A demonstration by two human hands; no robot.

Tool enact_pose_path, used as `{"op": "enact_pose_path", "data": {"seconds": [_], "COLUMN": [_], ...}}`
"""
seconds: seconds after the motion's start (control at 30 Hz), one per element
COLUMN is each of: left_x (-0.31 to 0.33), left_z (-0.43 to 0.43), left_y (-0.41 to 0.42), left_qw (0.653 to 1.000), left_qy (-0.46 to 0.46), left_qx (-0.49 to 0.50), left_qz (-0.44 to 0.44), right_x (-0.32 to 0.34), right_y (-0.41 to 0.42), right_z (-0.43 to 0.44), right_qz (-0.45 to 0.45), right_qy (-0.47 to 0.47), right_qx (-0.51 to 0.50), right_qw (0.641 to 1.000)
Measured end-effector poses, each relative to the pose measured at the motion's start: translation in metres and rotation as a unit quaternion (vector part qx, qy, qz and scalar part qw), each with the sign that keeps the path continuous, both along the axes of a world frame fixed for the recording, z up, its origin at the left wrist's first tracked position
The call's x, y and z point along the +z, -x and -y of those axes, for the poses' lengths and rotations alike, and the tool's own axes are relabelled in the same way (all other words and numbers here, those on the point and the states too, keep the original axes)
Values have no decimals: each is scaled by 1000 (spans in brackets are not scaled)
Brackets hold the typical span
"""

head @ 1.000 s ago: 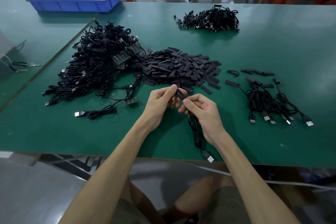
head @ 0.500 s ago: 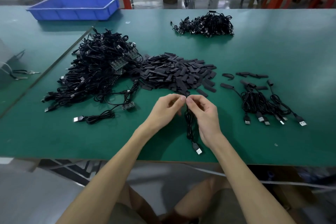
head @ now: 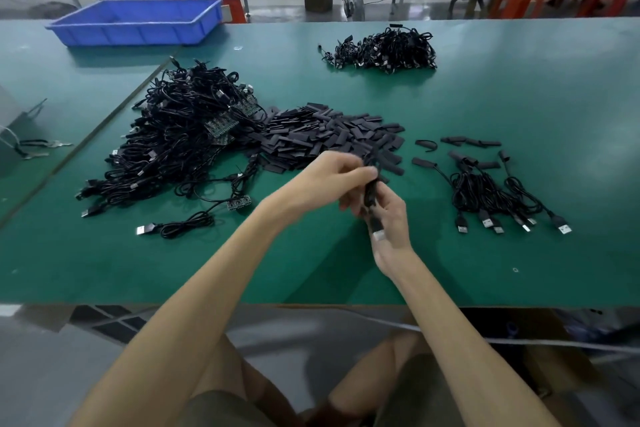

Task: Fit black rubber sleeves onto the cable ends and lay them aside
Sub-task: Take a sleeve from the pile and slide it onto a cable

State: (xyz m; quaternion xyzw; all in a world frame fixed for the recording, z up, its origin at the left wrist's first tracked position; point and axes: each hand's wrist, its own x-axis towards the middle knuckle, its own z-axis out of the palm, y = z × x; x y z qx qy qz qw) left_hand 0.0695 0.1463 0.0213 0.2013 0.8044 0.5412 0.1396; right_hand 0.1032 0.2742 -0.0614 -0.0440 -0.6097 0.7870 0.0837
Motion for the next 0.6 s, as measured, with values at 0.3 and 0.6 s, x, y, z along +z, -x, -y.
{"op": "enact_pose_path", "data": {"seconds": [0.3, 0.6], "left_x": [6, -21], "left_z": [-102, -142], "left_y": [25, 32], "left_qw": [983, 977], "left_qy": [175, 208], "left_qx": [-58, -34], "left_qz": [-24, -18], "right_x": [-3, -9], "right_y": [-4, 3], "right_z": [0, -2], "right_qz": [32, 29], "right_qy": [-143, -62], "right_qx": [33, 20], "right_qw": [989, 997]}}
